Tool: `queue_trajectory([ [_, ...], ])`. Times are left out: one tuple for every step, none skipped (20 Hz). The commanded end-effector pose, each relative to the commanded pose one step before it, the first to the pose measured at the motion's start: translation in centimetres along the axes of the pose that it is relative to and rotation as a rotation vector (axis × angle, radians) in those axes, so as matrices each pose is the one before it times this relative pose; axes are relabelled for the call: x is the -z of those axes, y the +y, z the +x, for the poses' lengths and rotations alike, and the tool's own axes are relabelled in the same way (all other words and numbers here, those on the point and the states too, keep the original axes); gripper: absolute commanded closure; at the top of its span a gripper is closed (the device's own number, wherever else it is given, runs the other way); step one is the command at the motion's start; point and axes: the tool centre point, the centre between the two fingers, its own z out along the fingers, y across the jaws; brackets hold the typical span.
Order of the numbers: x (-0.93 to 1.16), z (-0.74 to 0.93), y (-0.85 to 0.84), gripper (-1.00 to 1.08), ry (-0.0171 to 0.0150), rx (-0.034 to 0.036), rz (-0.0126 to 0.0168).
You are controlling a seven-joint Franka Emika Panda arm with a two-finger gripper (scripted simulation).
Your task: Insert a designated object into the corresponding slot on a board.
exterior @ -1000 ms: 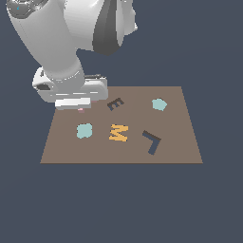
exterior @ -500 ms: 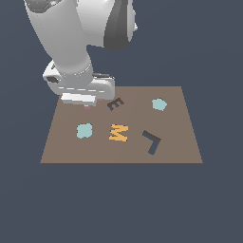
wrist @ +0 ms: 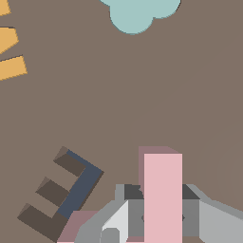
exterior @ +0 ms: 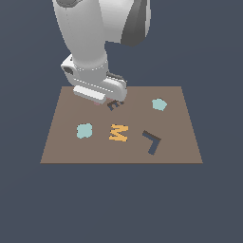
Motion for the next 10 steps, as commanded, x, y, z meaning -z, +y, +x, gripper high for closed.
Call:
queue_trajectory([
  [0.048,-0.679,-1.051,1.08,0.00049,-0.0809,0.00012],
  [0.012,-0.27,-0.41,1.08,0.0,-0.0315,-0.00003],
  [0.012,-0.269,-0.409,1.08,0.0,-0.03136,-0.00003],
  [0.012,-0.268,-0.408,1.08,0.0,-0.03125,-0.00002],
  [0.012,-0.267,-0.408,1.08,0.0,-0.03114,-0.00002],
  [0.012,-0.266,-0.408,1.08,0.0,-0.03105,-0.00002],
  [0.012,-0.266,-0.408,1.08,0.0,-0.03097,-0.00002],
  [0.012,-0.266,-0.408,1.08,0.0,-0.03091,-0.00002],
  [0.012,-0.265,-0.409,1.08,0.0,-0.03086,-0.00002],
  [0.012,-0.265,-0.409,1.08,0.0,-0.03083,-0.00001],
])
